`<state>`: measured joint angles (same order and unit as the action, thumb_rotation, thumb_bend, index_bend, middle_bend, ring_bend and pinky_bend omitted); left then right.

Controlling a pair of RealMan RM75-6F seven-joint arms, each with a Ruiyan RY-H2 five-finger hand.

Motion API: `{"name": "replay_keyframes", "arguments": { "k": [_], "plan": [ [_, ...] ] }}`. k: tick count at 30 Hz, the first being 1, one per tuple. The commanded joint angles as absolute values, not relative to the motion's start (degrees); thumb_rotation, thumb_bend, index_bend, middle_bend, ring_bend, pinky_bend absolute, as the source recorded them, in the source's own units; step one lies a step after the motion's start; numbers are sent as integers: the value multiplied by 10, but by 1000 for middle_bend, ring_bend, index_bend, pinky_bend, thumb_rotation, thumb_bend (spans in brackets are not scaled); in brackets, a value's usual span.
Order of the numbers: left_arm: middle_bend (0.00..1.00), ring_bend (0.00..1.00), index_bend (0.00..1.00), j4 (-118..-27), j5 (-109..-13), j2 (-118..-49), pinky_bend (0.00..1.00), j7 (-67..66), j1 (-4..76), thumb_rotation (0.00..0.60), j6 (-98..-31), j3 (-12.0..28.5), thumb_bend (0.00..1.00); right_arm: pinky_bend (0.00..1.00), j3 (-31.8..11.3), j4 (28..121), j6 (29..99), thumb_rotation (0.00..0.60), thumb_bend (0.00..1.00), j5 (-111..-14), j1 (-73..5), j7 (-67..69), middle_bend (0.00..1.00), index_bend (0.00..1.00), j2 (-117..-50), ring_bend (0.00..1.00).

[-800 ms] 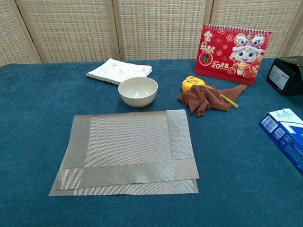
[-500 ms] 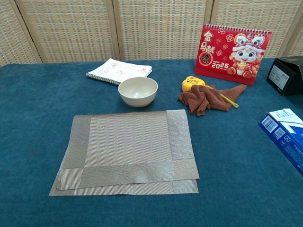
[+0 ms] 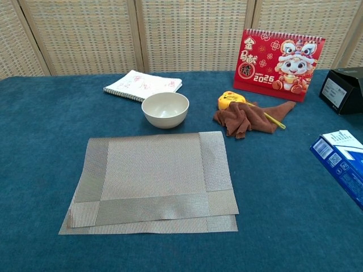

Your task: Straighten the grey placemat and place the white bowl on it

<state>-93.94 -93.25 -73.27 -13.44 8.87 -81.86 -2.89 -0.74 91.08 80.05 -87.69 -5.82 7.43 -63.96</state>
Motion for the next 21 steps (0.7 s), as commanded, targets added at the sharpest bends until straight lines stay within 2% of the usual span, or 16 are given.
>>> {"name": "replay_keyframes", "arguments": {
  "k": [1, 5, 12, 21],
  "plan": [
    [0, 0, 370, -961, -949, -716, 0, -124, 118, 600, -762, -48, 264, 0, -9, 911, 797, 600, 59, -872, -59, 76, 0, 48, -638, 0],
    [0, 0, 400, -972, -952, -728, 0, -169, 142, 600, -716, -49, 306, 0, -8, 915, 804, 600, 59, -877, -57, 68, 0, 47, -637, 0],
    [0, 0, 472, -971, -932, -772, 0, -235, 163, 600, -663, -45, 309, 0, -10, 920, 809, 600, 59, -875, -55, 76, 0, 48, -631, 0],
    [0, 0, 532, -919, -879, -855, 0, -312, 177, 600, -629, -25, 307, 0, -12, 924, 816, 600, 59, -878, -53, 95, 0, 47, -623, 0]
  ]
}}
